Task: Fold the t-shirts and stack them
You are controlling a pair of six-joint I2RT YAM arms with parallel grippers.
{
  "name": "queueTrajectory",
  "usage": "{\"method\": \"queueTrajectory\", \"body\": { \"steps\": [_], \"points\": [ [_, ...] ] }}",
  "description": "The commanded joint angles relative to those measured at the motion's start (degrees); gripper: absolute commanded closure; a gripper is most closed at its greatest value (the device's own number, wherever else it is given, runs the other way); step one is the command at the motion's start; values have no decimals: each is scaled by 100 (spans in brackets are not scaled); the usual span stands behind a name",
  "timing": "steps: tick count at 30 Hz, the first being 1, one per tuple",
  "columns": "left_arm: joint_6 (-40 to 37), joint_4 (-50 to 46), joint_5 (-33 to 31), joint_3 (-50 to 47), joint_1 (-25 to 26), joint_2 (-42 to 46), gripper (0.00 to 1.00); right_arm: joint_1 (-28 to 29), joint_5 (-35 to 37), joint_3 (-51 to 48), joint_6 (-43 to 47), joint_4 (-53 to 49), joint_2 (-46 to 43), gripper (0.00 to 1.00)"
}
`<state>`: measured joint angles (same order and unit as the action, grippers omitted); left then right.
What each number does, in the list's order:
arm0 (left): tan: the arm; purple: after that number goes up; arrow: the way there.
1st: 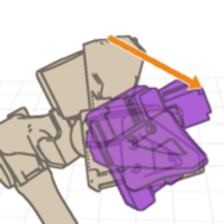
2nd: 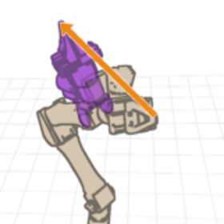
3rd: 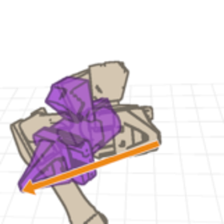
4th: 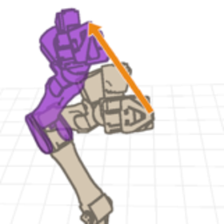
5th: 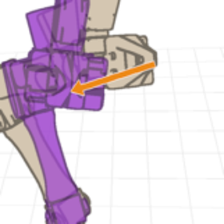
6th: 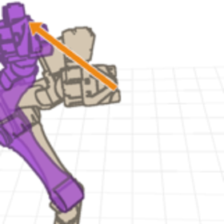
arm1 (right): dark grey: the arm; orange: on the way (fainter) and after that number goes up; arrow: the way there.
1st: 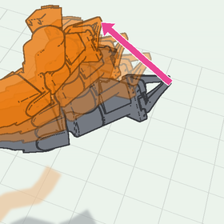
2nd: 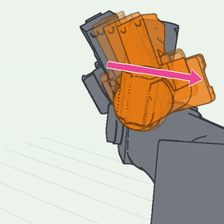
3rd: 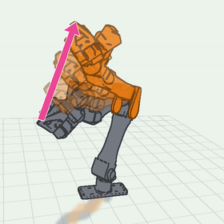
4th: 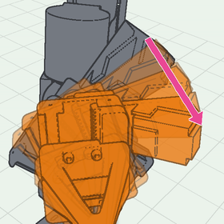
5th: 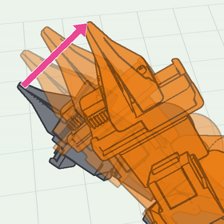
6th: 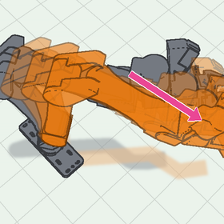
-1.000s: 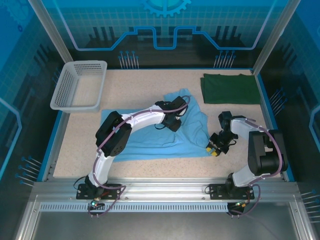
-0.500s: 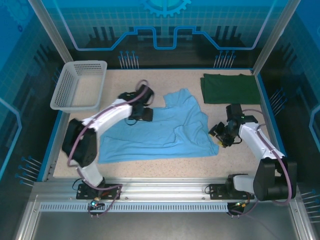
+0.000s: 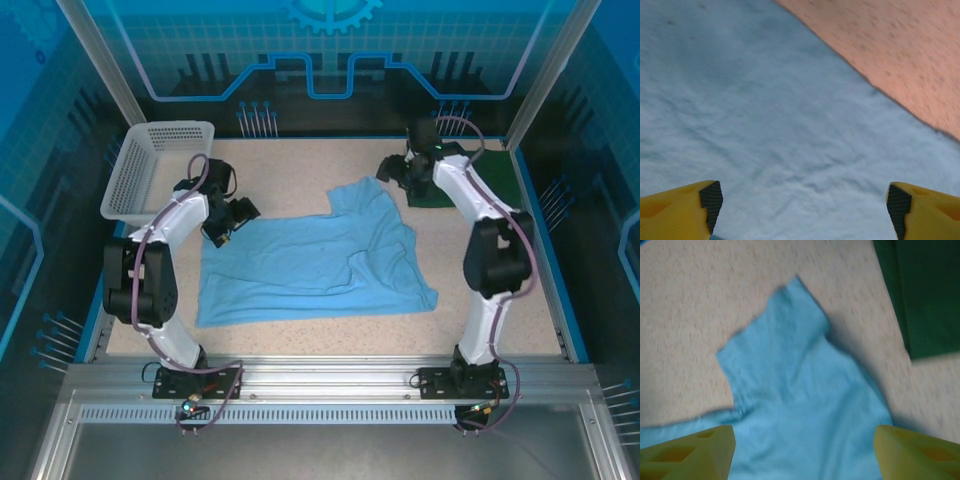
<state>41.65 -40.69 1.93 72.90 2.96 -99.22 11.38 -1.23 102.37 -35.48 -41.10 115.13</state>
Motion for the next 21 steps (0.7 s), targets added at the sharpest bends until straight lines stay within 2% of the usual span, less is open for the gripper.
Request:
{"method": "queueTrajectory", "body": {
  "steps": [1,3,5,8,10,12,16,21],
  "points": [
    [577,246,-165,402,-145,-357,13,10,368,929,589,291,869,26],
    [919,351,-329,552,-154,-620,13,8,287,1747,914,355,1565,26],
    [1249,415,-365,703,-164,-832,13,-30,57,2807,1028,-15,2371,27],
    [1496,674,-466,904,-182,-1111,13,-33,-91,4794,1111,-859,3650,33],
    [1649,491,-546,1193,-230,-1313,13,-31,-227,5567,1116,-1065,4189,38],
    [1728,379,-734,1360,-236,-1398,15,13,-160,5570,1089,-954,4333,40],
    [1738,188,-972,1490,-243,-1482,15,109,-122,4866,1119,-652,4146,42],
    [1772,195,-932,1483,-370,-1657,16,202,-44,4648,1268,-744,4127,47]
  ]
}}
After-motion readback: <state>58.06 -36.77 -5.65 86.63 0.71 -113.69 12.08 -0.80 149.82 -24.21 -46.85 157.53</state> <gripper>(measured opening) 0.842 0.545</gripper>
